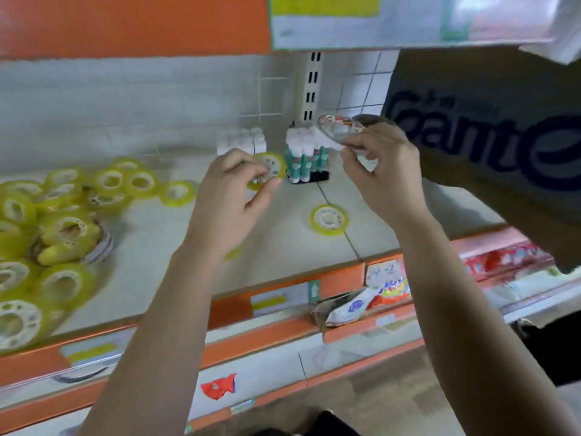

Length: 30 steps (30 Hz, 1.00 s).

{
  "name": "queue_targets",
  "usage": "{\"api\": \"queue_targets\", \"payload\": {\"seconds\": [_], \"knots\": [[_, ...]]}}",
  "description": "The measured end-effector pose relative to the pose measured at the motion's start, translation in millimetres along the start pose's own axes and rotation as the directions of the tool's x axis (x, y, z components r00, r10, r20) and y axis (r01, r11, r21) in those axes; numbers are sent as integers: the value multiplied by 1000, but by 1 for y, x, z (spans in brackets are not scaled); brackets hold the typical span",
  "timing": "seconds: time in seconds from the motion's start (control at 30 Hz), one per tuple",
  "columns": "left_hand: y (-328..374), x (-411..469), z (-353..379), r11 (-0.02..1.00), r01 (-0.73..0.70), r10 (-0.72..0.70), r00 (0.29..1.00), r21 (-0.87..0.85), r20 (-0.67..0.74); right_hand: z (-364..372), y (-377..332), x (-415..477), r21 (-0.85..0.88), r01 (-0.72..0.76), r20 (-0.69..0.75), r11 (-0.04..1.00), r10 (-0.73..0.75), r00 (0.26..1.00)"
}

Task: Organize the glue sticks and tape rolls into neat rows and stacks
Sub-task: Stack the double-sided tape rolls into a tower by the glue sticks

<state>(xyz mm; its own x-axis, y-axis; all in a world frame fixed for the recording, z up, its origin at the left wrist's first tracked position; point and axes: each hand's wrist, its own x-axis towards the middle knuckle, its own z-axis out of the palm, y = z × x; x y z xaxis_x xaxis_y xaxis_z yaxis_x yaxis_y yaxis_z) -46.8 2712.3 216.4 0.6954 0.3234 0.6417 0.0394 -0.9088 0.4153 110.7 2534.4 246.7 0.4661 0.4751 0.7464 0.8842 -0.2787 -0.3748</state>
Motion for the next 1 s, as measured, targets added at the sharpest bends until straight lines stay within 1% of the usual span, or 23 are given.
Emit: {"api": "queue_targets", "payload": {"seconds": [0.1, 0.2, 0.27, 0.33, 0.63, 0.87, 1.0], "knots": [[24, 10, 32, 1000, -1, 1, 1000, 1, 9, -21, 48, 8, -39, -7, 15, 999, 7, 1000], [39, 15, 58, 1000, 15, -15, 1000, 27, 15, -28, 93, 17, -81, -29, 79, 996, 35, 996], [45, 16, 69, 998, 32, -33, 999, 50, 14, -27, 114, 25, -68, -50, 125, 996, 59, 990], [51, 16, 77, 997, 61, -62, 998, 57, 20, -22, 128, 34, -43, -39, 144, 998, 45, 988], [56, 17, 90, 989, 101, -99, 995, 107, -25, 9, 153, 57, -40, 22, 263, 999, -11, 965], [54, 13, 92, 983, 127, -120, 991, 132, -65, 6, 154, 51, 26, 6, 252, 1000, -13, 968], [53, 11, 91, 983, 140, -134, 989, 120, -62, 7, 153, 54, -18, -9, 272, 1000, 14, 962]]}}
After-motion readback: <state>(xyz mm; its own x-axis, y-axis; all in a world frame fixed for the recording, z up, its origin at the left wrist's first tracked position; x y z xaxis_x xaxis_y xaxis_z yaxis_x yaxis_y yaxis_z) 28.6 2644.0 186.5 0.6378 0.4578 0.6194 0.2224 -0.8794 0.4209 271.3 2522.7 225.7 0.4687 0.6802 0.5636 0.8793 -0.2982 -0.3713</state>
